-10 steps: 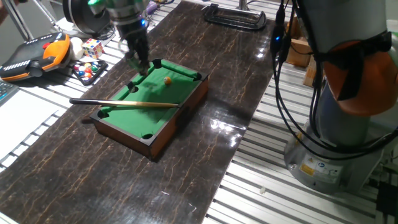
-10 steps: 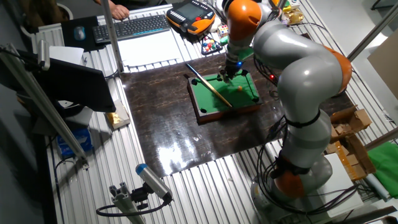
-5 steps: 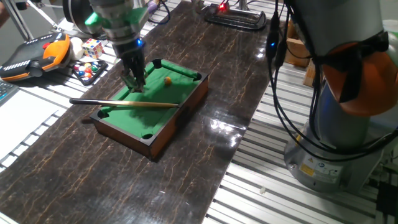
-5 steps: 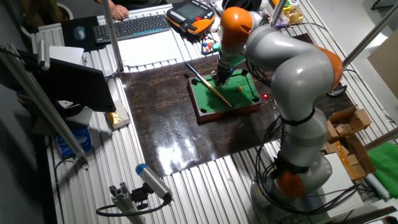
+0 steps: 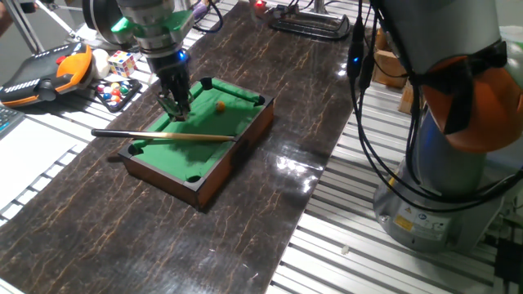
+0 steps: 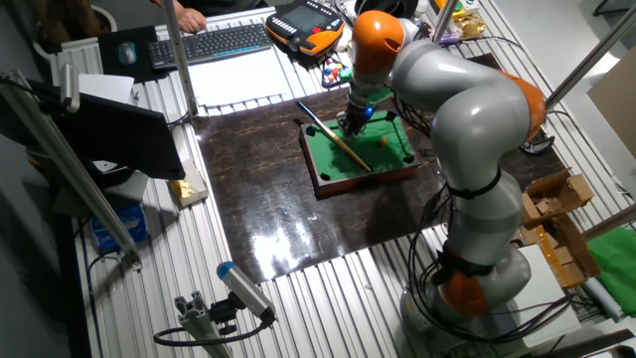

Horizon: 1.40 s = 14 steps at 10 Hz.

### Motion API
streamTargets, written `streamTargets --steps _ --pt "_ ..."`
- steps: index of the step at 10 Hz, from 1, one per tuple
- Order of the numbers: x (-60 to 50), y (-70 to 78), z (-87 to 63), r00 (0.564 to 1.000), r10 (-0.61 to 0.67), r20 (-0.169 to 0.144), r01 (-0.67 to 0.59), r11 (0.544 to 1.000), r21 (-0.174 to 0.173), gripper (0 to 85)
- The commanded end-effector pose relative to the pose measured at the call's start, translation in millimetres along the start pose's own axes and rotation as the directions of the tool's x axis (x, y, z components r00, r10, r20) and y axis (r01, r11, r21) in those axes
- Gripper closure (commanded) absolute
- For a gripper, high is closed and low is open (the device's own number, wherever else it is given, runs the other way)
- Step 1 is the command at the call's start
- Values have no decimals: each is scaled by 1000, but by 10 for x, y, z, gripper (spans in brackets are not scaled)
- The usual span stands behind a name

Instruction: Hit the pool ball

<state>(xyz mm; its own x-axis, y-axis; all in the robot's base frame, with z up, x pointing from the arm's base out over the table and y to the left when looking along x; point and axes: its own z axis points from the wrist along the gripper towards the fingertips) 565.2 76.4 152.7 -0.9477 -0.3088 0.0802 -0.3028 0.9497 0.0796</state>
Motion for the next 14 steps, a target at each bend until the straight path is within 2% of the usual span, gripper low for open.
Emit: streamTargets --steps 1,3,4,5,7,9,11,12,14 --pt "1 0 0 1000 -17 -10 17 1000 9 513" --pt "1 0 0 999 -35 16 34 998 55 513" --pt "1 0 0 999 -44 23 42 997 66 510" --pt "1 0 0 998 -65 22 63 996 69 520" --pt "1 0 0 996 -62 57 58 996 66 520" --pt "1 0 0 997 -32 64 27 998 64 450" --pt "-143 100 21 995 -18 93 12 998 63 400" --pt "-271 151 85 993 -27 112 20 998 60 387" --pt "-389 200 176 992 -44 119 36 997 67 383"
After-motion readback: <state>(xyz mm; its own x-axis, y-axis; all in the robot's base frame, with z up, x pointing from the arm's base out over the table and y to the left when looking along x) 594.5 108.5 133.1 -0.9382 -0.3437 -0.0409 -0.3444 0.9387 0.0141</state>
